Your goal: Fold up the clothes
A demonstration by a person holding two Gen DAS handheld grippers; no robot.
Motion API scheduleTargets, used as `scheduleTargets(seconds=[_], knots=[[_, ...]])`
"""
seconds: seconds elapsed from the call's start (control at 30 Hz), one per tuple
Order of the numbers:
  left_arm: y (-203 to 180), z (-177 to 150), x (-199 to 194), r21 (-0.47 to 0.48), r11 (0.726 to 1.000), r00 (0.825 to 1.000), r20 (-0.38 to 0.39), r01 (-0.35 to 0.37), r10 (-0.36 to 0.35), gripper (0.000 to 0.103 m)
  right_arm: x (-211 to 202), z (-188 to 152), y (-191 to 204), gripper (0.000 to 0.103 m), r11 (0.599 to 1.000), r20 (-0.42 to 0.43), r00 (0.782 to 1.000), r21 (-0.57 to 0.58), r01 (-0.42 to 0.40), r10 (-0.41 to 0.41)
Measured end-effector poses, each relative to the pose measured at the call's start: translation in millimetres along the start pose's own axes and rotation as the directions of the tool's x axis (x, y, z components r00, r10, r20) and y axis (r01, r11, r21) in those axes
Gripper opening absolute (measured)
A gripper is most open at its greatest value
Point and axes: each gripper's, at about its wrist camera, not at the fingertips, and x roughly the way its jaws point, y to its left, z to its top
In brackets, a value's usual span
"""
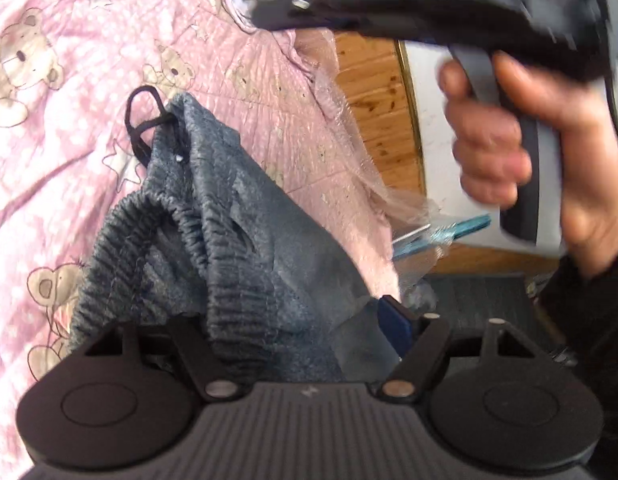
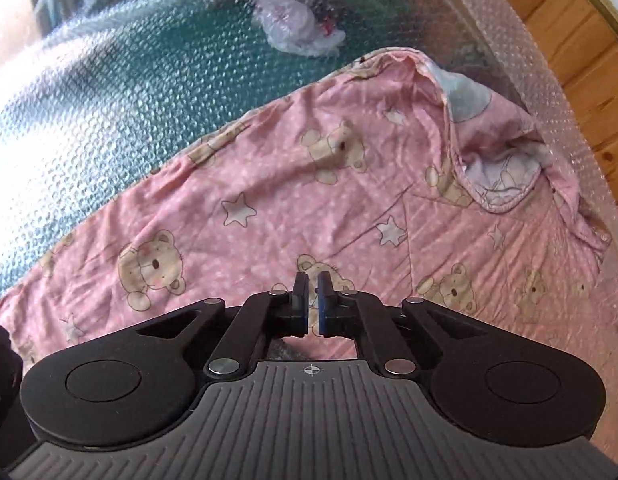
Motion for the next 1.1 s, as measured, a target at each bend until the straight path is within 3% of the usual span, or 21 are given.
scheduleTargets(seconds=[0.03,0.13,0.27,0.3,0.37,0.43,0.5,0.53,0.6,0.63,0.7,0.77,0.87,0.97,1.1], knots=[[9,3,-8,-0.067,0.997,0.999,0.025,0.033,-0.031,0.077,-17,-8,-5,0.012,0.999,0.045,0.999,0.031,-0.009,0.007],[42,13,-22,-0.255,0.958,0.990,0.092,0.129,-0.109,0.078,-68,-49,-18,0.042,0.991,0.162,0.986,0.131,0.011,-0.032],[43,35,-20,-0.261,0.954,0.987,0.099,0.149,-0.127,0.081,-103,-137,-3,0.044,0.983,0.222,0.974,0.181,-0.003,-0.037],[40,41,-18,-0.252,0.956,0.987,0.091,0.152,-0.133,0.081,-103,-154,11,0.047,0.990,0.222,0.975,0.141,-0.032,0.000],[27,50,-7,-0.225,0.961,0.987,0.065,0.159,-0.149,0.082,-94,-174,47,0.063,0.997,0.193,0.979,0.028,-0.072,0.065],[12,58,3,-0.190,0.969,0.987,0.029,0.160,-0.157,0.083,-75,-181,83,0.068,0.993,0.161,0.986,-0.114,-0.034,0.052],[-1,62,9,-0.149,0.977,0.988,-0.014,0.152,-0.156,0.085,-55,-181,103,0.069,0.974,0.155,0.988,-0.221,0.050,-0.015],[-4,64,10,-0.136,0.981,0.989,-0.028,0.138,-0.143,0.085,-46,-179,110,0.065,0.961,0.156,0.987,-0.261,0.090,-0.050],[-9,66,12,-0.111,0.988,0.992,-0.054,0.108,-0.114,0.085,-34,-175,113,0.010,0.940,0.146,0.983,-0.305,0.155,-0.115],[-8,64,7,-0.112,0.989,0.994,-0.050,0.096,-0.102,0.085,-40,-170,105,0.000,0.948,0.155,0.978,-0.266,0.176,-0.138],[-1,55,-8,-0.125,0.989,0.996,-0.035,0.080,-0.085,0.085,-70,-165,79,0.000,0.978,0.205,0.969,-0.126,0.167,-0.139],[9,46,-24,-0.133,0.989,0.997,-0.018,0.066,-0.069,0.085,-95,-167,54,0.000,0.983,0.240,0.954,-0.008,0.185,-0.178],[21,34,-48,-0.090,0.995,0.999,-0.003,-0.043,0.043,0.085,-117,-173,18,0.000,0.980,0.269,0.948,0.150,0.134,-0.171],[25,26,-61,-0.035,0.989,0.990,0.000,-0.141,0.141,0.085,-130,-171,-4,0.000,0.970,0.303,0.934,0.208,0.127,-0.188],[16,21,-50,0.045,0.987,0.987,-0.048,-0.152,0.154,0.086,-144,-162,-19,0.000,0.967,0.343,0.916,0.209,0.143,-0.210]])
